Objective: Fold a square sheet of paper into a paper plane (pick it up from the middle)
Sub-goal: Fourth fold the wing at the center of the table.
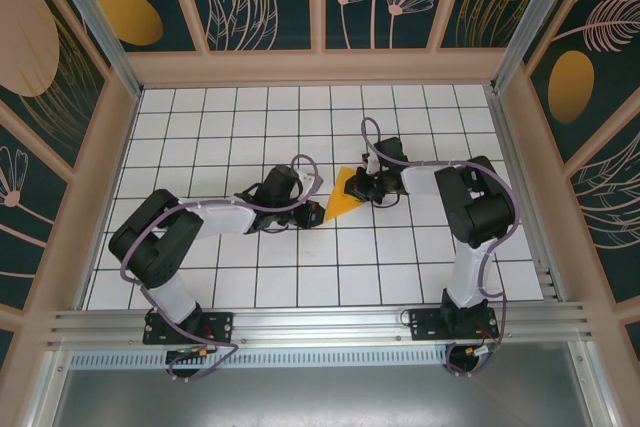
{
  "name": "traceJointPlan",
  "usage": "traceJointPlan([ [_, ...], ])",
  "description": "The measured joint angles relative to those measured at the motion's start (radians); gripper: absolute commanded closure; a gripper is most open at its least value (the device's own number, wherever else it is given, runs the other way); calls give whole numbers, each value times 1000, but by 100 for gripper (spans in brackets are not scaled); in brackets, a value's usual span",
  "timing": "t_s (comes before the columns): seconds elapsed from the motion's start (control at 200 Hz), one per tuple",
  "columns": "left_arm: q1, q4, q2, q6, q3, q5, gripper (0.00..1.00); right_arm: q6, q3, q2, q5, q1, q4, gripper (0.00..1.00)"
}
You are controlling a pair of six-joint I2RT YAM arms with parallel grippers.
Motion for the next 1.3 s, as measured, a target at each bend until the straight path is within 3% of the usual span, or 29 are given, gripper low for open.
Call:
traceJointPlan([
  [0.345,0,34,190,-42,200,-2,98,0,2,6,-14,-3,0,98],
  [0.636,0,30,296,-41,236,19,99,0,4,13,-24,-6,0,98],
  [0.831,0,37,289,-13,221,11,100,1,5,15,-26,-7,0,98],
  [1.301,3,90,113,25,-27,11,100,1,11,21,-25,-7,-11,98],
])
